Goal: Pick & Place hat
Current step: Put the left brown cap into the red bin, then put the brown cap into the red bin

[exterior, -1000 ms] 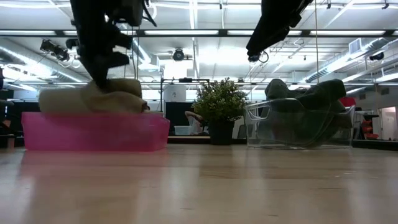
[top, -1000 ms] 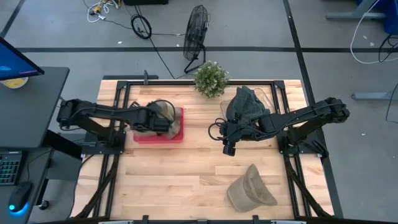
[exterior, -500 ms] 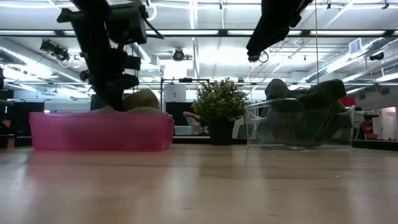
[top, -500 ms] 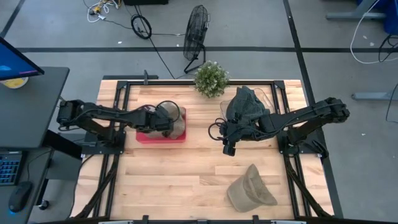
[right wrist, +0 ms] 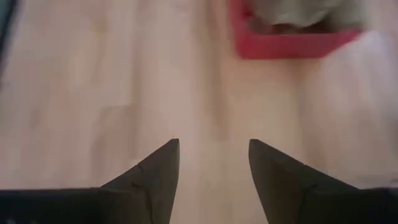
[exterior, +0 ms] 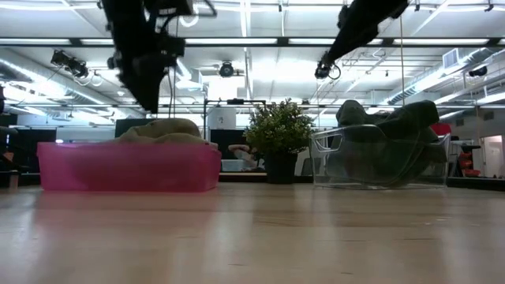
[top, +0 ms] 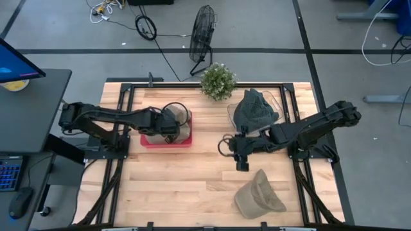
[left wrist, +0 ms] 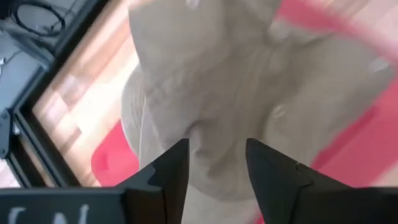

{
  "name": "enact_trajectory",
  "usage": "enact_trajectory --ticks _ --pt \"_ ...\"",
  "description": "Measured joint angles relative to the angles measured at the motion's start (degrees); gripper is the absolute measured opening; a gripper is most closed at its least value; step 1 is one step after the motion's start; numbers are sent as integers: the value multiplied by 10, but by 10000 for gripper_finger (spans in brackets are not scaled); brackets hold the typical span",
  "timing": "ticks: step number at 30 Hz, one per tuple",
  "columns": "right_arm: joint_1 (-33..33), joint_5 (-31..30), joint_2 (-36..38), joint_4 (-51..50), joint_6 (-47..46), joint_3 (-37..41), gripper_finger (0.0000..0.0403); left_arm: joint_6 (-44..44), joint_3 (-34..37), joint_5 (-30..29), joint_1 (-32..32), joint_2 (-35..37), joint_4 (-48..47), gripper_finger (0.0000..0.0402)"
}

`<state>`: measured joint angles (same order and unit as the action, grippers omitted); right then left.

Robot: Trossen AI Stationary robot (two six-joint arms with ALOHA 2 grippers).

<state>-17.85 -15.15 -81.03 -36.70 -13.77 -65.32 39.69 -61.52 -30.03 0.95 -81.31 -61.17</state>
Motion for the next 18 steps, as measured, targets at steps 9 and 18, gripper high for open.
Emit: enact_trajectory --ticks 9,18 --pt "-94 93 0 -93 -293 0 197 -5 -55 -72 83 1 57 167" --pt "-190 148 -33 -164 -588 -1 197 10 -55 -77 122 1 81 167"
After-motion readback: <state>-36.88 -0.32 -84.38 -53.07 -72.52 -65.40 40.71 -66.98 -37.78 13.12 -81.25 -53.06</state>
